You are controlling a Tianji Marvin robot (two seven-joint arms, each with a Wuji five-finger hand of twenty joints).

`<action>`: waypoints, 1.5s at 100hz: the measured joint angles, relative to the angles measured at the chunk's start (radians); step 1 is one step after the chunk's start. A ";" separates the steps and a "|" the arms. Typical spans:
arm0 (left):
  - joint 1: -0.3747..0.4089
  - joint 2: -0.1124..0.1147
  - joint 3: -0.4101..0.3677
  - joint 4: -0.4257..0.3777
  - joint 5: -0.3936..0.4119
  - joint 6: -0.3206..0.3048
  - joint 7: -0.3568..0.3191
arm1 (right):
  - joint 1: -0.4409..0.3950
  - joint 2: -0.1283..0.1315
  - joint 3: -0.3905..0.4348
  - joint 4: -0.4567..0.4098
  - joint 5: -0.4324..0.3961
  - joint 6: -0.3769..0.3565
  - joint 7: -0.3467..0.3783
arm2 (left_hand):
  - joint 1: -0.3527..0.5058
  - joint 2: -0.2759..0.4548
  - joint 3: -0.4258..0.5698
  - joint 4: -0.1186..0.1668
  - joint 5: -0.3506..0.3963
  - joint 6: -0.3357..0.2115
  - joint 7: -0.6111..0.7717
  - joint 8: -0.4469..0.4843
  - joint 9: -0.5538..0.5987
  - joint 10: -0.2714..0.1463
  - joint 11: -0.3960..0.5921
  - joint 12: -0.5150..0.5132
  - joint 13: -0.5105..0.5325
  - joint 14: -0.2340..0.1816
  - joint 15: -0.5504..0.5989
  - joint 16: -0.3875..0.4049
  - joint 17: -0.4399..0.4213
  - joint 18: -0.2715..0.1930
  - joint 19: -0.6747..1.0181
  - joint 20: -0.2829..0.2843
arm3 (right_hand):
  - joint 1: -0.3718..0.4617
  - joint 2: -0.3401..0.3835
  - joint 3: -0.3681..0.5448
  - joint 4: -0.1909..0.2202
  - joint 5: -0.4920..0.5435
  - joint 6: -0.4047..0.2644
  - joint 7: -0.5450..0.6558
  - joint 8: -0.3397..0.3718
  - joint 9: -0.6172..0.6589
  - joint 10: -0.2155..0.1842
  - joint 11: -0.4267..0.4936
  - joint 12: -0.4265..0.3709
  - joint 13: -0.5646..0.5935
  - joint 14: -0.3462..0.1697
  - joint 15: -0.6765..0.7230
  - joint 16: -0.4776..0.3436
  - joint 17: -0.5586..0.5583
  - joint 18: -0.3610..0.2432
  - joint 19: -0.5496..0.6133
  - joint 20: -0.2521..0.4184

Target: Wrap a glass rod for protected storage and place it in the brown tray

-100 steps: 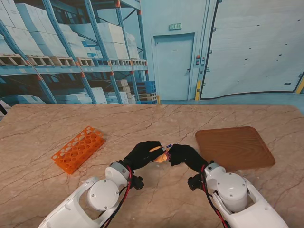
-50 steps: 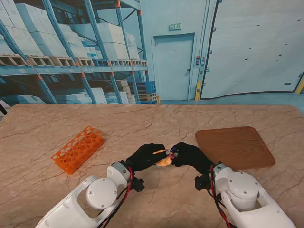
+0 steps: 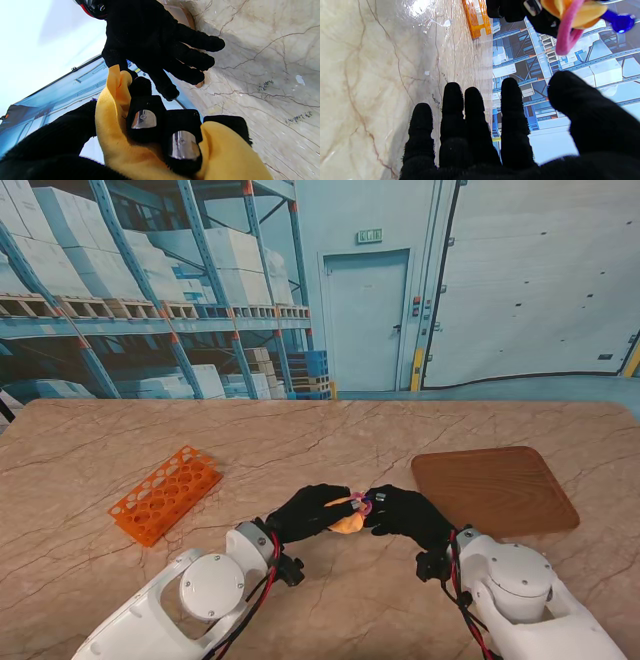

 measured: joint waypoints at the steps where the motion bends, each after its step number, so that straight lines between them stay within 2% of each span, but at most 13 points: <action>1: 0.000 0.000 0.000 0.000 0.000 0.000 0.000 | 0.001 0.000 -0.001 0.000 0.002 0.002 0.000 | 0.000 0.000 0.000 0.000 0.000 0.000 0.000 0.000 0.000 0.000 0.000 0.000 0.000 0.000 0.000 0.000 0.000 0.000 0.000 0.000 | 0.000 0.000 0.000 0.000 0.000 0.000 0.000 0.001 0.000 0.000 -0.001 0.000 0.000 0.000 0.000 0.000 0.000 0.000 0.000 0.000; 18: 0.000 0.001 0.000 0.001 0.009 -0.005 0.000 | 0.011 -0.002 -0.011 0.000 0.067 0.026 0.018 | 0.000 0.000 0.001 0.000 0.000 0.000 0.000 0.000 0.000 0.000 0.000 0.000 0.000 0.001 0.000 0.000 0.000 0.000 0.000 0.000 | 0.000 0.000 0.000 0.000 0.012 0.001 0.003 0.011 -0.002 0.000 -0.014 -0.001 -0.010 0.001 -0.022 -0.011 -0.001 0.000 -0.014 0.009; 44: -0.001 0.002 0.001 0.002 0.011 -0.007 0.000 | 0.022 -0.003 -0.025 -0.003 0.070 0.004 0.047 | 0.000 0.000 0.001 0.000 0.000 0.000 0.000 0.000 0.000 0.000 0.000 0.000 0.000 0.001 0.000 0.000 0.000 0.001 0.000 0.000 | 0.001 -0.021 0.014 -0.001 0.012 0.001 0.003 0.023 -0.020 0.000 -0.027 -0.002 -0.010 -0.002 -0.024 -0.012 -0.002 0.000 -0.027 0.024; 48: -0.002 0.002 0.001 0.002 0.011 -0.007 0.000 | 0.023 -0.002 -0.027 -0.003 0.065 -0.006 0.047 | 0.000 0.000 0.001 0.000 0.000 0.000 0.000 0.000 0.000 0.000 0.000 0.000 0.000 0.001 0.000 0.000 0.000 0.001 0.000 0.000 | 0.005 -0.041 0.034 -0.034 0.012 -0.001 0.003 0.022 -0.020 0.000 -0.027 -0.002 -0.010 -0.003 -0.024 -0.012 -0.001 0.000 -0.028 0.027; 52: -0.002 0.002 0.001 0.002 0.011 -0.007 0.000 | 0.023 -0.002 -0.027 -0.005 0.062 -0.008 0.047 | 0.000 0.000 0.001 0.000 0.000 0.000 0.000 0.000 0.000 0.000 0.000 0.000 0.000 0.001 0.000 0.000 0.000 0.001 0.000 0.000 | 0.012 -0.042 0.045 -0.034 0.012 -0.003 0.003 0.020 -0.020 0.000 -0.027 -0.002 -0.010 -0.004 -0.024 -0.012 -0.001 0.000 -0.030 0.033; 54: -0.002 0.002 0.001 0.002 0.011 -0.007 0.000 | 0.023 -0.002 -0.027 -0.006 0.062 -0.008 0.047 | 0.000 0.000 0.001 0.000 0.000 0.000 0.000 0.000 0.000 0.000 0.000 0.000 0.000 0.001 0.000 0.000 0.000 0.001 0.000 0.000 | 0.020 -0.054 0.040 -0.052 0.012 -0.003 0.013 0.011 -0.020 0.000 -0.027 -0.002 -0.010 -0.004 -0.024 -0.012 -0.001 0.000 -0.030 0.035; 64: -0.003 0.002 0.002 0.003 0.012 -0.007 0.000 | 0.025 -0.002 -0.027 -0.006 0.061 -0.008 0.048 | 0.000 0.000 0.001 0.000 0.000 0.000 0.000 0.000 0.000 0.000 0.000 0.000 0.000 0.001 0.000 0.000 0.000 0.001 0.000 0.000 | 0.045 -0.083 0.076 -0.054 0.012 -0.026 0.073 -0.037 -0.020 -0.001 -0.027 -0.003 -0.010 -0.004 -0.024 -0.012 0.001 0.000 -0.033 0.036; 66: -0.004 0.002 0.002 0.004 0.012 -0.007 0.000 | 0.026 -0.002 -0.027 -0.006 0.060 -0.009 0.049 | 0.000 0.000 0.001 0.000 0.000 0.000 0.000 0.000 0.000 0.000 0.000 0.000 0.000 0.001 0.000 0.000 0.000 0.001 0.000 0.000 | 0.065 -0.083 0.062 -0.073 0.012 -0.032 0.092 -0.052 -0.020 -0.001 -0.027 -0.003 -0.010 -0.004 -0.024 -0.012 0.003 0.000 -0.033 0.037; 83: -0.006 0.002 0.004 0.005 0.012 -0.006 -0.001 | 0.031 -0.001 -0.030 -0.006 0.055 -0.015 0.046 | 0.000 0.000 0.001 0.000 0.000 0.000 0.000 0.000 0.000 0.000 0.000 0.000 0.000 0.001 0.000 0.000 0.000 0.001 0.000 0.001 | 0.138 -0.083 0.079 -0.074 0.012 -0.071 0.216 -0.121 -0.020 -0.002 -0.027 -0.005 -0.010 -0.006 -0.023 -0.012 0.011 0.000 -0.033 0.037; 87: -0.007 0.002 0.005 0.005 0.012 -0.005 -0.002 | 0.032 -0.001 -0.030 -0.006 0.055 -0.015 0.044 | 0.000 0.000 0.001 0.000 0.000 0.000 0.000 0.000 0.000 0.000 0.000 0.000 0.000 0.001 0.000 0.000 0.000 0.001 0.000 0.001 | 0.138 -0.083 0.079 -0.093 0.027 -0.076 0.224 -0.128 -0.020 -0.002 -0.026 -0.005 -0.010 -0.006 -0.022 -0.012 0.013 0.000 -0.033 0.037; 109: -0.011 0.002 0.006 0.010 0.016 0.000 -0.003 | 0.037 -0.001 -0.032 -0.002 0.058 -0.014 0.062 | 0.000 0.000 0.001 0.000 0.000 0.000 0.000 0.000 0.000 0.000 0.000 0.000 0.000 0.001 0.000 0.000 0.000 0.001 0.000 0.001 | 0.112 -0.094 0.084 -0.094 0.046 -0.067 0.216 -0.158 -0.012 -0.006 -0.026 -0.009 -0.009 -0.006 -0.011 -0.012 0.019 0.000 -0.033 0.037; 142: -0.012 0.002 0.005 0.010 0.020 0.001 -0.001 | 0.038 0.003 -0.030 0.001 0.080 0.000 0.089 | -0.002 -0.001 0.001 0.000 0.002 0.000 0.000 0.000 0.000 0.000 0.000 0.000 0.000 0.001 0.000 0.000 -0.003 0.001 0.000 0.002 | 0.066 -0.091 0.093 -0.090 0.082 -0.041 0.145 -0.115 0.001 -0.006 -0.028 -0.015 -0.009 -0.006 -0.011 -0.012 0.009 0.000 -0.037 0.037; 150: -0.012 0.002 0.006 0.010 0.021 0.001 -0.001 | 0.038 0.003 -0.031 -0.001 0.078 0.000 0.086 | -0.002 -0.001 0.001 0.000 0.002 0.000 0.000 0.000 0.000 0.000 0.000 0.000 0.000 0.001 0.000 0.000 -0.003 0.001 0.000 0.002 | 0.084 -0.091 0.086 -0.091 0.082 -0.041 0.177 -0.153 0.010 -0.007 -0.028 -0.015 -0.009 -0.006 -0.011 -0.008 0.009 0.000 -0.040 0.037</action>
